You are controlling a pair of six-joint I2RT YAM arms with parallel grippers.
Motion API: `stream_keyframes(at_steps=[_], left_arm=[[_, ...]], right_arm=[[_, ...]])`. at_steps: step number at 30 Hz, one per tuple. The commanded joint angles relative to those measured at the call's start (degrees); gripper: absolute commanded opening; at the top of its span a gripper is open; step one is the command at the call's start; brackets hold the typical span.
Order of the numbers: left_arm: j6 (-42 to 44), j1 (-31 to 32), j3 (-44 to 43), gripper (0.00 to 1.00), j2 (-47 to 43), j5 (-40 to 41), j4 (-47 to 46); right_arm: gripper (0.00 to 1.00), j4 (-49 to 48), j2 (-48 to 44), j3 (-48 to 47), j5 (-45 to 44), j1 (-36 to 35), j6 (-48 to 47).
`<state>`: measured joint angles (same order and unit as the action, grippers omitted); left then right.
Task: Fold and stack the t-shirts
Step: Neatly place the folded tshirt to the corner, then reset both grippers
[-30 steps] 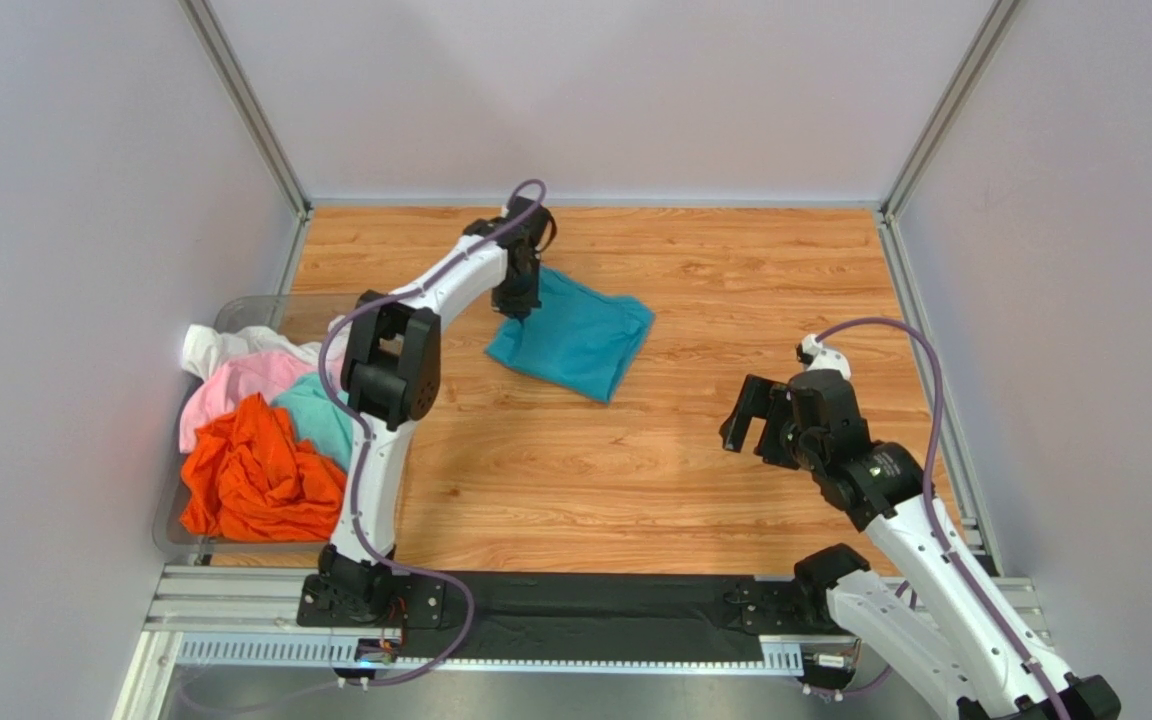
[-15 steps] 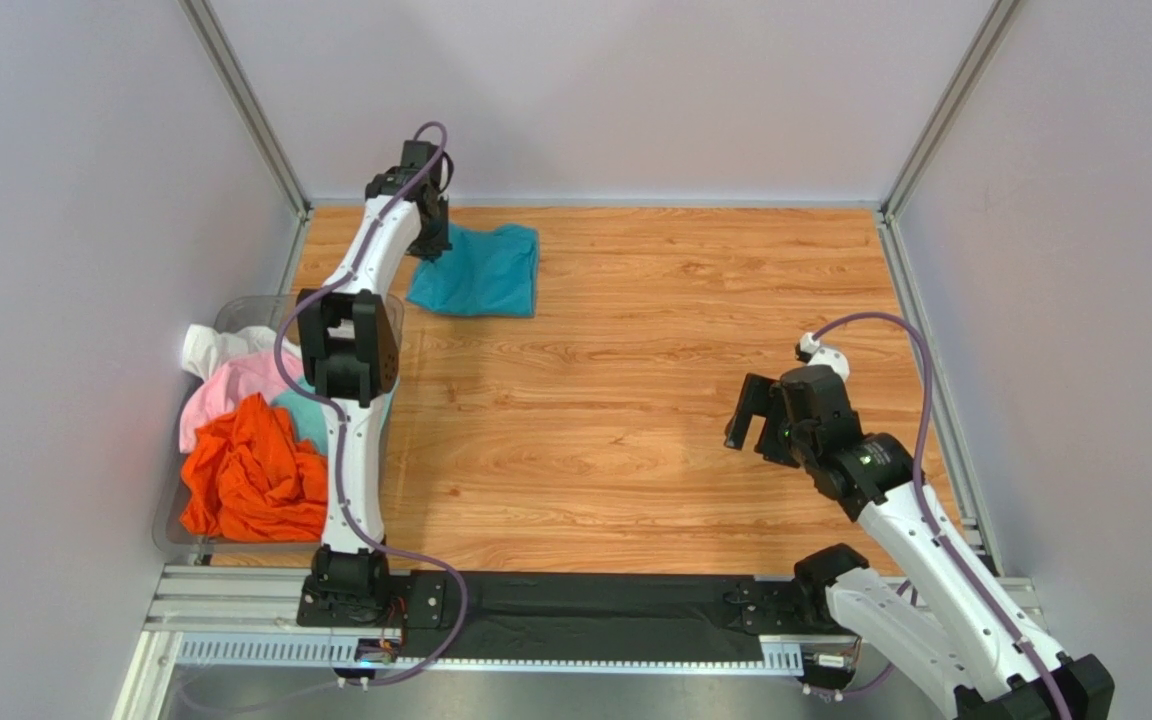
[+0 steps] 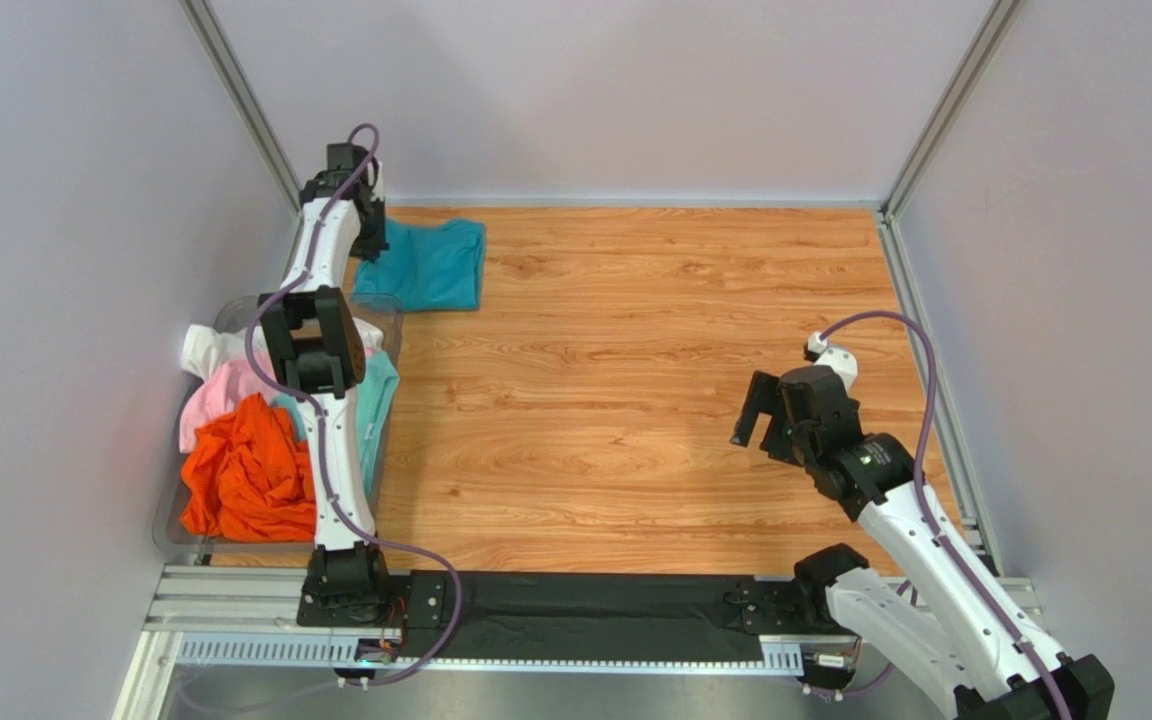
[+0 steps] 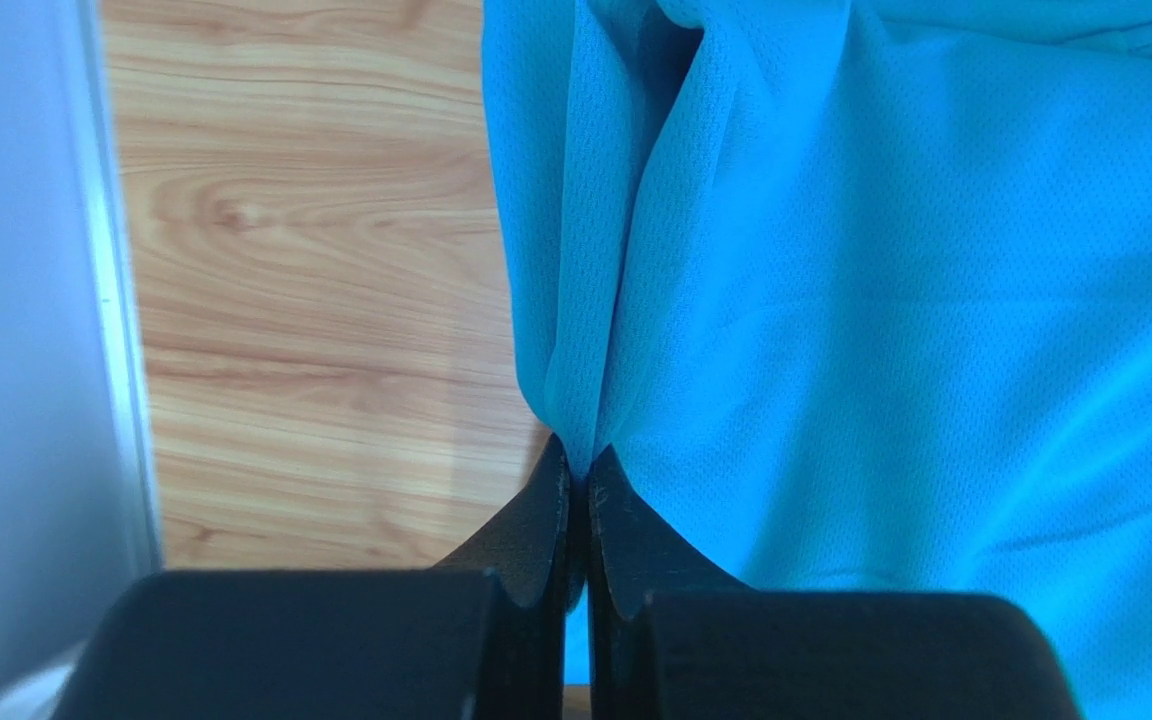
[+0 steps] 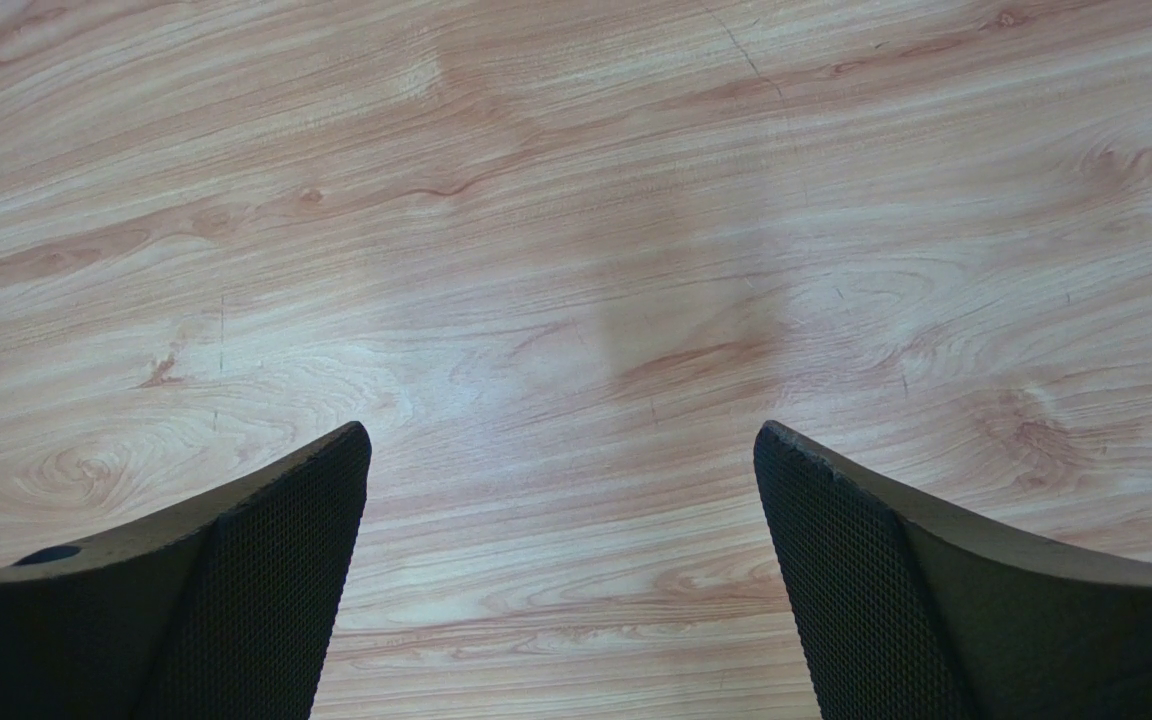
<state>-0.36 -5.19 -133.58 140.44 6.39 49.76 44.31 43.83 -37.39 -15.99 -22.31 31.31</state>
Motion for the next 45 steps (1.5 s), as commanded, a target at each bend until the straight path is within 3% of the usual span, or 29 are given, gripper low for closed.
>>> stream_keyframes(at_steps=[1,15,19,21,22,24,25,26,35,37,41,45], left_arm=[[5.1,-2.6,-3.0,0.00,0.0,-1.6,-2.4],[8.3,-8.6,-4.5,0.01,1.1,0.4,-5.9],[7.6,-9.3,-4.8,0.06,1.1,2.1,-6.8],[7.4,-9.4,-4.8,0.14,1.0,3.7,-7.6],[7.3,-9.4,-4.8,0.31,0.8,3.7,-7.7],[6.7,-9.5,-4.8,0.52,0.3,3.4,-7.8],[5.2,-9.4,-4.7,0.95,-0.1,3.6,-8.0],[4.5,-9.4,-4.7,1.00,-0.4,4.1,-8.1],[-1.6,-8.9,-0.5,1.00,-10.8,-2.2,-7.7],[-2.6,-8.3,5.9,1.00,-14.6,-4.4,-10.7],[-7.5,-7.0,6.8,1.00,-15.4,-11.5,-7.8],[-11.2,-2.8,7.7,1.00,-15.5,-11.9,-6.9]], right_arm=[[1.00,1.2,-0.1,-1.4,-2.7,0.2,0.9],[1.00,2.8,2.4,-2.4,-4.5,0.2,1.6],[1.00,3.0,3.5,-3.0,-4.8,0.2,1.6],[1.00,3.1,4.1,-3.3,-4.8,0.2,1.6],[1.00,3.1,4.2,-3.4,-4.9,0.2,1.6],[1.00,3.1,4.6,-3.5,-4.9,0.2,1.3],[1.00,3.1,4.7,-3.6,-5.0,0.2,1.2],[1.00,3.1,4.9,-3.9,-5.0,0.2,1.1],[1.00,1.9,1.9,-3.7,-2.8,0.2,0.0],[1.00,1.7,1.0,-3.8,-2.1,0.2,-0.3],[1.00,1.6,-1.4,-4.5,-0.7,0.2,-1.2],[1.00,1.7,-3.9,-4.7,1.6,0.2,-1.4]])
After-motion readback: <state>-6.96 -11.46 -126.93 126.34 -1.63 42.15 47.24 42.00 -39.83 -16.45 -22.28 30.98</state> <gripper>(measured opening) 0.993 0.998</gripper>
